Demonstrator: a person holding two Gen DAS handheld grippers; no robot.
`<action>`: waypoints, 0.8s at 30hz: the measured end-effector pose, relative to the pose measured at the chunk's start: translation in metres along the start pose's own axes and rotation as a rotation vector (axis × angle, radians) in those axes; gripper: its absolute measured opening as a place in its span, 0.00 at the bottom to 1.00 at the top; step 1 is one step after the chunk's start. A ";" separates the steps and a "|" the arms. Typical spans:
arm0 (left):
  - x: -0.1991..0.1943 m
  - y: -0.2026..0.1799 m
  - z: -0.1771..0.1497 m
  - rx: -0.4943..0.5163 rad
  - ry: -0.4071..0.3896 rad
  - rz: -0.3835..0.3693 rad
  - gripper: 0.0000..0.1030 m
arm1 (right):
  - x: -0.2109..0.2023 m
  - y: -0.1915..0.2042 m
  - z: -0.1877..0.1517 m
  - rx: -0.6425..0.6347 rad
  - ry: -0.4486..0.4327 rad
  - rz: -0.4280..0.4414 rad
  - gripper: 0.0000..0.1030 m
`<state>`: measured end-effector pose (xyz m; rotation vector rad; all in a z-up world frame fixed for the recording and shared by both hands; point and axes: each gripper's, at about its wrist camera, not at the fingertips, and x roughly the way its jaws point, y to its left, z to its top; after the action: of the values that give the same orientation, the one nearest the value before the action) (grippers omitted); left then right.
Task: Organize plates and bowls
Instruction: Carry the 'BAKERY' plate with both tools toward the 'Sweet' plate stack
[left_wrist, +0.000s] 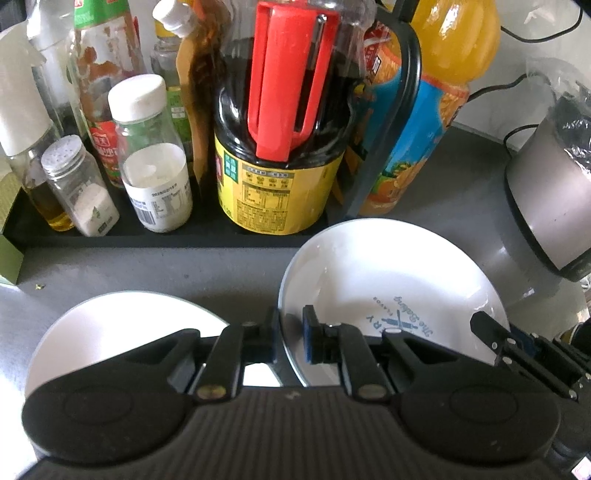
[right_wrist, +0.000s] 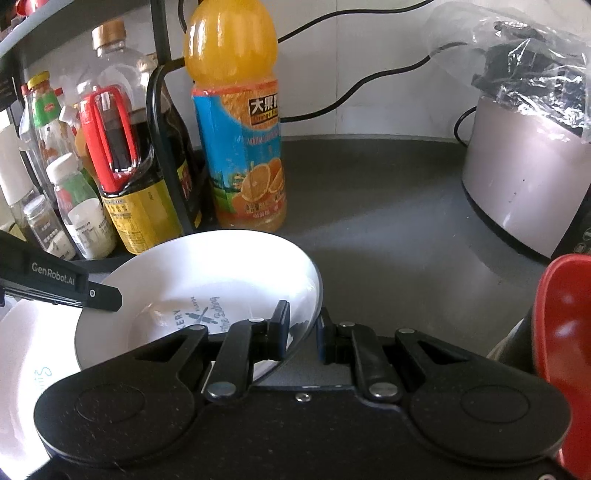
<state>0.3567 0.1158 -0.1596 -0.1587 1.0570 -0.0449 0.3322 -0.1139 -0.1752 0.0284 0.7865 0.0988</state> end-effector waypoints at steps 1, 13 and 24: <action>-0.001 -0.001 0.001 0.000 -0.005 -0.001 0.11 | -0.001 0.000 0.000 0.000 -0.003 0.000 0.14; -0.014 -0.001 -0.004 0.004 -0.024 -0.003 0.11 | -0.019 0.002 -0.003 -0.006 -0.030 0.000 0.14; -0.022 0.000 -0.014 -0.006 -0.045 0.002 0.11 | -0.027 0.001 -0.004 -0.012 -0.049 0.009 0.14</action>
<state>0.3341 0.1166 -0.1473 -0.1633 1.0125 -0.0365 0.3102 -0.1162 -0.1585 0.0234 0.7368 0.1113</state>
